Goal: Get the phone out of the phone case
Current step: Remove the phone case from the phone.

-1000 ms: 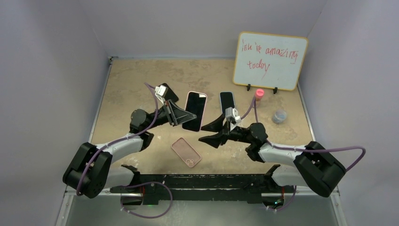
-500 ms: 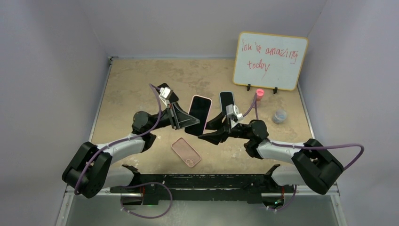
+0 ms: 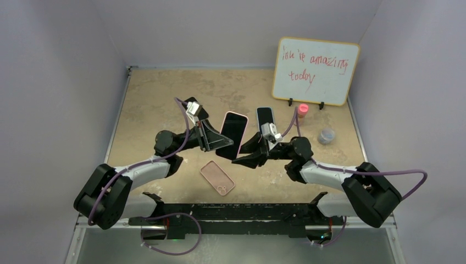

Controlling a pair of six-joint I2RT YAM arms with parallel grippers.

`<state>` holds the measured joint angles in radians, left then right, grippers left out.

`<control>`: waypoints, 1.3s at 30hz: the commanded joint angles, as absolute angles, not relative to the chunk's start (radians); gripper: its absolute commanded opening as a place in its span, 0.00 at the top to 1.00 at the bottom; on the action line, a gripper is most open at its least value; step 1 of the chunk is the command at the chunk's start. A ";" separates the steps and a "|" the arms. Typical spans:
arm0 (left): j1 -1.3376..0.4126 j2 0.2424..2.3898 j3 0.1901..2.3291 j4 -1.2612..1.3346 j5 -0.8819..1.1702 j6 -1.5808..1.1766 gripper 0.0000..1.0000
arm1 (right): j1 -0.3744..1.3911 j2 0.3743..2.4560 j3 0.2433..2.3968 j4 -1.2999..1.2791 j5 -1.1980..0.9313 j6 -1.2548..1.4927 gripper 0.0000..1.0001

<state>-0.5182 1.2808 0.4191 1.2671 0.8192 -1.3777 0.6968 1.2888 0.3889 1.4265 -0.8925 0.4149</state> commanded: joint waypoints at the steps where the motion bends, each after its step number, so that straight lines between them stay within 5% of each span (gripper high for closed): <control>1: -0.525 1.275 0.456 1.328 0.781 -1.413 1.00 | 0.699 1.292 0.444 1.420 -0.957 0.339 0.66; 19: -0.525 1.287 0.434 1.408 0.785 -1.496 1.00 | 0.689 1.306 0.506 1.290 -0.873 0.227 1.00; 30: -0.526 1.253 0.411 1.391 0.769 -1.447 1.00 | 0.645 1.310 0.510 1.267 -0.683 0.401 1.00; 39: -0.537 1.149 0.399 1.117 0.600 -1.196 1.00 | 0.674 1.272 0.404 1.430 -0.584 0.560 0.61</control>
